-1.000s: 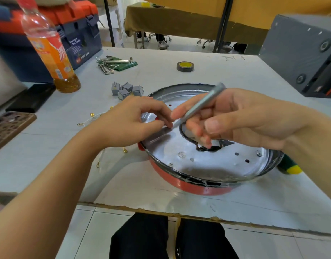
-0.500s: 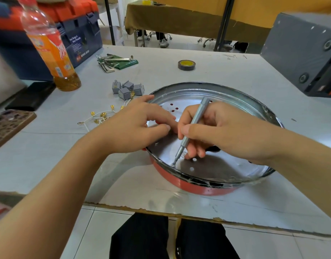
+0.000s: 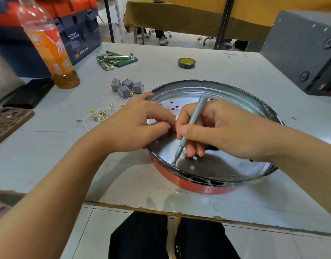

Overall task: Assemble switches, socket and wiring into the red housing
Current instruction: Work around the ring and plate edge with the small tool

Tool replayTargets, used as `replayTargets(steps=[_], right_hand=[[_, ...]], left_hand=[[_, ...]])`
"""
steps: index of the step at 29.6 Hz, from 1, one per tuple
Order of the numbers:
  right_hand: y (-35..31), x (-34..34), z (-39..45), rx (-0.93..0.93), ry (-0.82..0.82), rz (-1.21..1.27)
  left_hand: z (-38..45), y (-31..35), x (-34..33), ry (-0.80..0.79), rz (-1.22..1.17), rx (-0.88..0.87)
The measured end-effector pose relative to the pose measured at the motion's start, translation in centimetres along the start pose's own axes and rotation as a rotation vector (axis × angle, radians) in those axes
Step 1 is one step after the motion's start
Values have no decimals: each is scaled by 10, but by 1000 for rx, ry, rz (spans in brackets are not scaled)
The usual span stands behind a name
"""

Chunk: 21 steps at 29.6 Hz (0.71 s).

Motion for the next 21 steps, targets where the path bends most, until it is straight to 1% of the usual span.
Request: replayTargets(steps=[7, 13, 17, 19, 21], right_hand=[[-9, 0, 2, 70, 11, -116], [-18, -1, 3, 82, -95, -222], [-30, 3, 5, 119, -118, -264], [-38, 2, 6, 147, -140, -312], [-45, 3, 9, 174, -147, -382]], left_hand=[[0, 6, 1, 4, -10, -36], [-1, 4, 0, 14, -15, -31], [-1, 5, 0, 31, -26, -39], [-1, 5, 4, 63, -56, -29], [-1, 5, 5, 63, -78, -23]])
Point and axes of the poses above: each hand's wrist, its own z-axis towards the middle knuckle, its own x-axis out of the back of the hand, y = z × x, the point moved 9 cm from there along z, towards the middle knuckle, and after that the axes turned 7 degrees about y, right-handed, at the moved point
